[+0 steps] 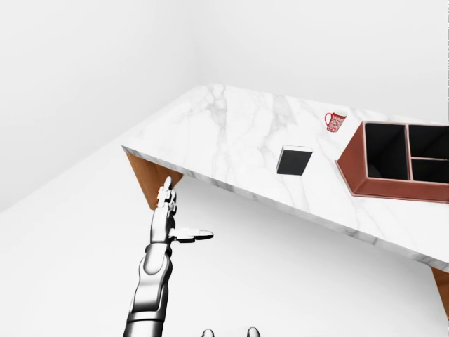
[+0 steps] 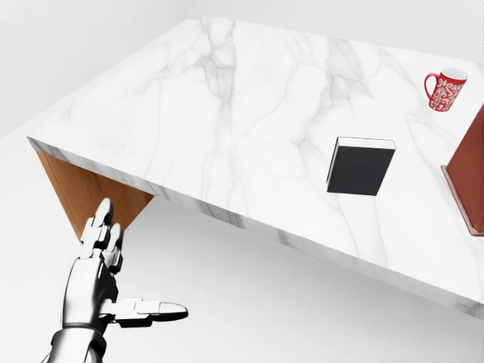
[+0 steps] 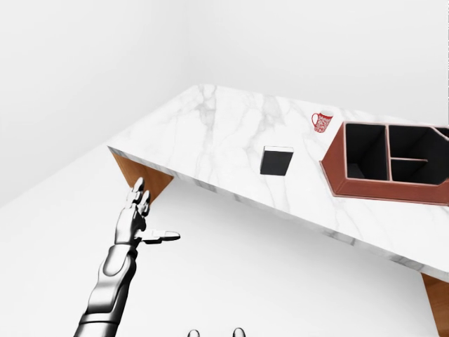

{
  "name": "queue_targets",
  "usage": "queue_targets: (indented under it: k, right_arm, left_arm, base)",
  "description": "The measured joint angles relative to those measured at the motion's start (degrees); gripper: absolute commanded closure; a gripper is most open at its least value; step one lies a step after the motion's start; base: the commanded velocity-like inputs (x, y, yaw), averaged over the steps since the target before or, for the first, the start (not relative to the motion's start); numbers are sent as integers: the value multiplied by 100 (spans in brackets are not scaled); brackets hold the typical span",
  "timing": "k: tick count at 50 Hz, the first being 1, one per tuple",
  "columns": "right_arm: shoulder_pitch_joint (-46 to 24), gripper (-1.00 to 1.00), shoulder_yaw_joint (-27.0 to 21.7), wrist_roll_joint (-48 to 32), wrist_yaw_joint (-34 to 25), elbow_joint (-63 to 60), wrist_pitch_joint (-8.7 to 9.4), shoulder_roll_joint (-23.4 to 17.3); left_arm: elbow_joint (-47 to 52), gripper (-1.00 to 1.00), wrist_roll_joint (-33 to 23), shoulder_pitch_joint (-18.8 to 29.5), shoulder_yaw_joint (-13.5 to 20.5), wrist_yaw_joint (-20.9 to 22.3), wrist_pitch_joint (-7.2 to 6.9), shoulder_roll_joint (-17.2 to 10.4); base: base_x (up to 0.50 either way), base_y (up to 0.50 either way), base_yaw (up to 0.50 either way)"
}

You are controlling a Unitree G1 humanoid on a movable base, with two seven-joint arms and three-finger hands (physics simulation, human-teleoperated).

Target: Pick up the book and place it in the left compartment of the caddy.

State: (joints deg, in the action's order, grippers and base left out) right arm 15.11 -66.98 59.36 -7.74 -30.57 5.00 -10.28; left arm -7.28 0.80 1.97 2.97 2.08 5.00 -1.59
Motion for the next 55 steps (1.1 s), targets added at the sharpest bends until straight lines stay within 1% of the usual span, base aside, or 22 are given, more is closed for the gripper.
queue_targets:
  k: [17,32,45,55]
  right_arm:
    - [-14,-100,11,-59,7,16,0,-3]
    - [-13,-100,-5,-30,26,27,0,-7]
    - [-13,-100,11,-29,18,44,0,-2]
    - [-16,-100,27,-30,21,55,0,-1]
  left_arm:
    - [-251,-100,5,90,13,-22,0,-17]
    - [-134,-100,2,29,-3,-8,0,-8]
    - [255,-100,-39,-131,-53,-14,0,25]
    - [374,-100,-47,-157,-56,-17,0,35]
  base:
    - [14,-28,0]
    - [14,-27,0]
    - [12,-26,0]
    - [13,-26,0]
